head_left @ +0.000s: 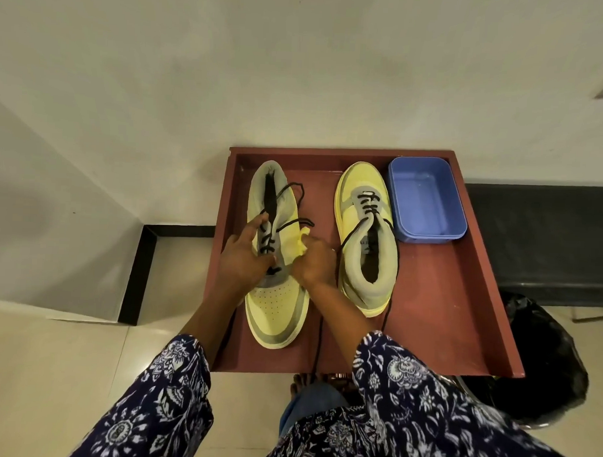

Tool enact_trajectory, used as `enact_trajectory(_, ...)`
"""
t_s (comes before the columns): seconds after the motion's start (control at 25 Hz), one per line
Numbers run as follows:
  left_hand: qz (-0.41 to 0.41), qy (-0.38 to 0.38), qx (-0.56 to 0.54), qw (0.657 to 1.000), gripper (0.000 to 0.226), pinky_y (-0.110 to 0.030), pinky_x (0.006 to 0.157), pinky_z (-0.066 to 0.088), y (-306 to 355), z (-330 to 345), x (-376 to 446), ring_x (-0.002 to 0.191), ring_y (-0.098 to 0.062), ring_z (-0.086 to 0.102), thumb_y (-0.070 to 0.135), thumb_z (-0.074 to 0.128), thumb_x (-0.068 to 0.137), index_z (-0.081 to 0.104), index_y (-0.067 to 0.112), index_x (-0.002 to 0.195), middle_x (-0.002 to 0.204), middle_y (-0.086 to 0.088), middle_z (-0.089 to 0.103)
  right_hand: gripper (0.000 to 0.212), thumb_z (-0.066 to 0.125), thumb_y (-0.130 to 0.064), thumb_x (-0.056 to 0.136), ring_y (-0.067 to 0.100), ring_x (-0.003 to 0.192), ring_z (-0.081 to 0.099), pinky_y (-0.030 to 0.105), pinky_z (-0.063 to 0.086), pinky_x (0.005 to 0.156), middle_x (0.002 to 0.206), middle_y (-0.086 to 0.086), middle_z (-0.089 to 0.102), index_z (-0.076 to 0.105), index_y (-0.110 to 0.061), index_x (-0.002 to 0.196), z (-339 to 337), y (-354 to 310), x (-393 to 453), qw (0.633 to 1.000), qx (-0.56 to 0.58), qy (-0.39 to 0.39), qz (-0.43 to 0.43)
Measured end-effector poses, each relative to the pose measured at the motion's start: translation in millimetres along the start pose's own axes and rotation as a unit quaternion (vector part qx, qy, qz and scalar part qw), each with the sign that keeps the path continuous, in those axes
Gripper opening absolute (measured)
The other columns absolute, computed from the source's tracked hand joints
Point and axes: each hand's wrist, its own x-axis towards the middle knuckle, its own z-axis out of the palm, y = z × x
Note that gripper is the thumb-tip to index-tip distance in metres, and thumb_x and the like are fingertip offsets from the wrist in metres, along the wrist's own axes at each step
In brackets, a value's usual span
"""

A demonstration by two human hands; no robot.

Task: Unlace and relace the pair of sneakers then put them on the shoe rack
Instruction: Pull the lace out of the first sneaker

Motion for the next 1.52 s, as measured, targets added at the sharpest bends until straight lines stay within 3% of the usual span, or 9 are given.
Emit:
enact_trajectory(0.08,-0.005,-0.002,-0.004,1.0,0.074,-0.033,0.081,0.047,0.5,0.7,-0.1,0.093,-0.02,0.047,0.017,0.068,0.078,0.03,0.044,0.136,0.111,-0.008,0.046,0.043,0.047,0.003,0.083,0.035,0.123,0.048,0.034,0.037,0.101,0.131,0.018,0.054,0.051,0.002,0.126,-7.1,-5.3,12.5,1.0,-0.008,-0.013,-0.006)
enact_trajectory(0.24,0.002,-0.016,-0.009,1.0,0.073,-0.031,0.075,0.05,-5.3,0.4,0.2,0.09,-0.023,0.056,0.015,0.068,0.077,0.031,0.048,0.131,0.11,-0.007,0.053,0.048,0.045,0.005,0.083,0.035,0.122,0.048,0.033,0.038,0.099,0.132,0.017,0.052,0.046,-0.002,0.131,-2.2,-1.8,12.0,0.999,-0.013,-0.004,-0.038)
enact_trajectory(0.48,0.0,-0.029,-0.027,0.999,0.077,-0.049,0.083,0.054,-12.3,-3.1,-10.6,0.093,-0.028,0.059,0.015,0.068,0.075,0.03,0.058,0.126,0.111,-0.007,0.055,0.059,0.042,0.008,0.084,0.029,0.126,0.041,0.022,0.032,0.102,0.137,0.013,0.041,0.036,-0.007,0.141,25.3,28.0,-40.6,0.999,0.015,-0.008,-0.047)
enact_trajectory(0.68,-0.001,-0.038,-0.032,0.999,0.075,-0.048,0.087,0.054,-15.0,-4.2,-14.4,0.099,-0.028,0.058,0.011,0.068,0.079,0.031,0.05,0.131,0.118,-0.006,0.054,0.043,0.042,0.001,0.093,0.029,0.107,0.053,0.022,0.041,0.09,0.12,0.015,0.048,0.045,-0.004,0.136,43.1,42.1,-76.9,0.997,0.057,0.039,-0.036)
enact_trajectory(0.96,0.002,-0.048,-0.012,0.999,0.075,-0.049,0.088,0.052,-13.0,-6.2,-17.0,0.102,-0.027,0.056,0.017,0.069,0.077,0.029,0.056,0.127,0.116,-0.004,0.054,0.05,0.041,0.009,0.084,0.029,0.125,0.044,0.024,0.033,0.1,0.136,0.012,0.046,0.051,-0.005,0.131,20.2,24.2,-32.7,0.998,0.042,0.028,-0.033)
enact_trajectory(1.28,0.011,-0.024,0.004,1.0,0.069,-0.046,0.09,0.051,-10.4,-6.9,-20.1,0.103,-0.026,0.057,0.025,0.067,0.08,0.031,0.047,0.135,0.12,-0.006,0.056,0.036,0.039,0.004,0.085,0.033,0.109,0.055,0.032,0.044,0.088,0.119,0.016,0.06,0.057,-0.002,0.115,22.1,8.6,-1.6,0.991,0.076,0.08,-0.074)
enact_trajectory(1.36,0.019,-0.009,-0.001,1.0,0.059,-0.045,0.09,0.052,-4.5,-7.0,-21.0,0.104,-0.029,0.059,0.032,0.062,0.085,0.034,0.041,0.137,0.12,-0.012,0.058,0.037,0.039,0.001,0.088,0.03,0.119,0.052,0.031,0.042,0.099,0.128,0.014,0.055,0.054,-0.002,0.122,30.9,12.7,-11.4,0.988,0.045,0.099,-0.105)
enact_trajectory(1.44,0.017,0.014,0.004,1.0,0.053,-0.044,0.09,0.052,2.1,-5.6,-19.9,0.105,-0.031,0.06,0.034,0.059,0.088,0.039,0.034,0.136,0.121,-0.017,0.059,0.041,0.041,-0.003,0.093,0.026,0.132,0.041,0.025,0.03,0.111,0.141,0.012,0.045,0.047,-0.005,0.133,40.2,19.5,-28.1,0.987,0.021,0.1,-0.125)
enact_trajectory(1.52,0.019,0.041,0.024,0.999,0.05,-0.041,0.095,0.049,5.8,-2.4,-19.7,0.112,-0.03,0.056,0.033,0.059,0.087,0.044,0.03,0.135,0.126,-0.013,0.055,0.044,0.045,0.0,0.09,0.031,0.135,0.036,0.036,0.028,0.111,0.144,0.015,0.04,0.046,-0.005,0.134,48.0,25.8,-49.0,0.985,-0.013,0.083,-0.152)
